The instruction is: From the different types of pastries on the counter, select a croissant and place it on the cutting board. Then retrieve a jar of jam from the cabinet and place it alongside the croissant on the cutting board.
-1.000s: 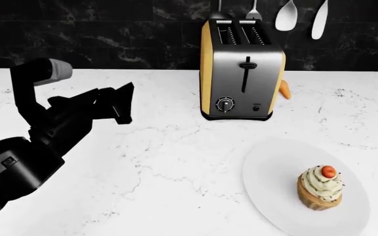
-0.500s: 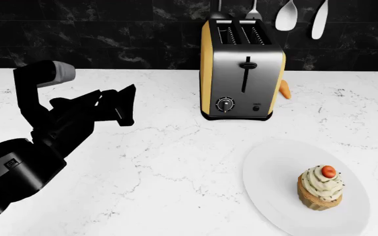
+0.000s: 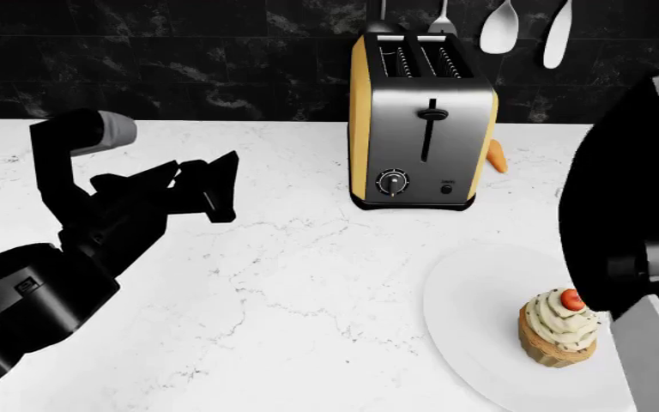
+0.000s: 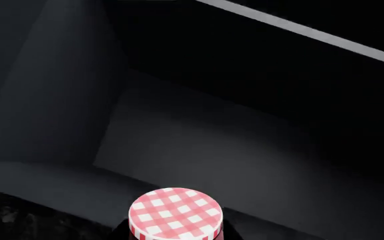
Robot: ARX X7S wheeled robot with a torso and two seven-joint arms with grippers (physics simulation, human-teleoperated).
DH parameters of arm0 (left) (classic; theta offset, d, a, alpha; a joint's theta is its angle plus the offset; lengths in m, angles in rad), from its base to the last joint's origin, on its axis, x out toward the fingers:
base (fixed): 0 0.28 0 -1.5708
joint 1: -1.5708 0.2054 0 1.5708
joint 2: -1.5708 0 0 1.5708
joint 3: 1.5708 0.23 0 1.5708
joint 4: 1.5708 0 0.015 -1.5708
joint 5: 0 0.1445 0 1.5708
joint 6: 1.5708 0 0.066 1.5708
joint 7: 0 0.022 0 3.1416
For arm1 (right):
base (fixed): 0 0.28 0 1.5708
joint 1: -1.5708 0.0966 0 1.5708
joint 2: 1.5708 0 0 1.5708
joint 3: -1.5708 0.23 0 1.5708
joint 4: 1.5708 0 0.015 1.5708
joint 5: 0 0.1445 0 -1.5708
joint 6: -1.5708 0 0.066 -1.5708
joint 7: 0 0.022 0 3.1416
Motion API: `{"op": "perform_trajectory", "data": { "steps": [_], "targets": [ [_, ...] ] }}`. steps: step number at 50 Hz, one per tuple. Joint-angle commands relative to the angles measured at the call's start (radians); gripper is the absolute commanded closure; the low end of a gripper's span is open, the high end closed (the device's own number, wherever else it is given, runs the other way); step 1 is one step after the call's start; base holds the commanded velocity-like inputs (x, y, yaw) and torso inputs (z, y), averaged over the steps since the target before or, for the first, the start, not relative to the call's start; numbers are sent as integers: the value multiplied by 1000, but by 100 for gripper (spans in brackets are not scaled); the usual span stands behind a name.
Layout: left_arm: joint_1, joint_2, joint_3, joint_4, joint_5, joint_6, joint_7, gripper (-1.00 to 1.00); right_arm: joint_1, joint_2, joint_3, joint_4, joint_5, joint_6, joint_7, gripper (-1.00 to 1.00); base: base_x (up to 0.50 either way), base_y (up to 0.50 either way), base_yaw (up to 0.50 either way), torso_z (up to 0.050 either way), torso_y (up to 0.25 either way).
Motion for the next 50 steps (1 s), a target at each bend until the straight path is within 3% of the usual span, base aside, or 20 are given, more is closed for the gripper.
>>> {"op": "perform_trajectory", "data": {
  "steps": [1, 15, 31, 50],
  "targets": [
    [4, -2, 4, 0, -3, 4, -3, -100, -285, 1, -16, -182, -142, -32, -63, 100, 0, 0, 0, 0, 0],
    [8, -5, 11, 1, -3, 11, -2, -100, -511, 0, 93, -340, -174, -113, -63, 100, 0, 0, 0, 0, 0],
    [5, -9, 14, 9, -15, 10, -15, -100, -421, 0, 57, -238, -166, -81, -63, 100, 0, 0, 0, 0, 0],
    [-3, -15, 4, 26, -73, -8, -35, -100, -524, 0, 62, -293, -164, -82, -63, 100, -500, -9, 0, 0, 1]
  ]
}}
